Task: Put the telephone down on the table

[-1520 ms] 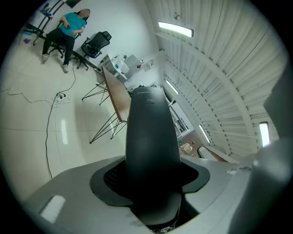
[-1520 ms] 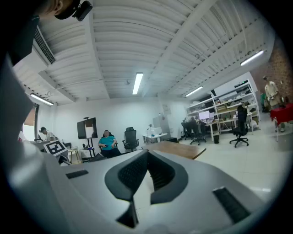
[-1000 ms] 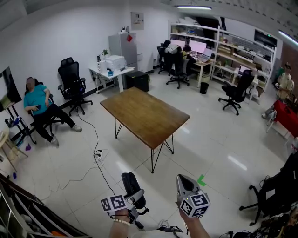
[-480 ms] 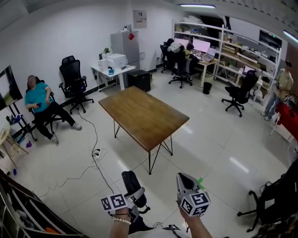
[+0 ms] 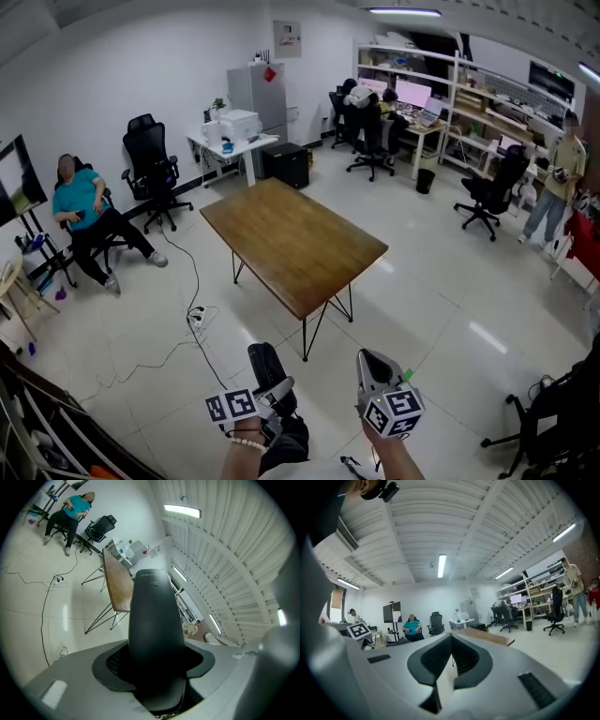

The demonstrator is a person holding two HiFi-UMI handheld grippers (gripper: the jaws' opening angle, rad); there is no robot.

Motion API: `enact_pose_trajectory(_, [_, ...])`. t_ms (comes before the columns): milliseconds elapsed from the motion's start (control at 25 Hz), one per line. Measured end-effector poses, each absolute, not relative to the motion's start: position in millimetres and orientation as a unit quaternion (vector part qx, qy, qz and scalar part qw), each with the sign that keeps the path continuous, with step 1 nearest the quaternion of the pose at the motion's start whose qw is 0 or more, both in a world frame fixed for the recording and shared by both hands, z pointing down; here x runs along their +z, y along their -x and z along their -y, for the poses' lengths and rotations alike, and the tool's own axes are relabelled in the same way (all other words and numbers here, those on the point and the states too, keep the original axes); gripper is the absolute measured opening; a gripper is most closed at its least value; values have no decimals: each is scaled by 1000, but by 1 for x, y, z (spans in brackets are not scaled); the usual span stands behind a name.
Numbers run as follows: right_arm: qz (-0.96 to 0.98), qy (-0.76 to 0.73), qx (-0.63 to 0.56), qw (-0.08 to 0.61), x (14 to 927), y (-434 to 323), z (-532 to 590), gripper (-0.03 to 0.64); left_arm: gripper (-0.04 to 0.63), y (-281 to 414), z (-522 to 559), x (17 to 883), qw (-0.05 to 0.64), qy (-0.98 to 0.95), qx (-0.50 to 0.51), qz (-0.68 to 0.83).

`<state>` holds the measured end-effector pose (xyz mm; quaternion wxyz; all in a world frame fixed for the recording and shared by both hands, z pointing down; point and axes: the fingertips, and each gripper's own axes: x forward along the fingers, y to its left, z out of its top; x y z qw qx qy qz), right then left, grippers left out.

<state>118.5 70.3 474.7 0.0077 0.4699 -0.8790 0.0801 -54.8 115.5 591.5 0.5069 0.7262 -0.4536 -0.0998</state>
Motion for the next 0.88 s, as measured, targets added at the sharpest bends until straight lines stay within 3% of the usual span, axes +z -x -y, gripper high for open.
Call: enact_pose_trajectory(880, [873,-481,75,20,467,-57,127,11,290,124,95,589,516,-725,-94,447])
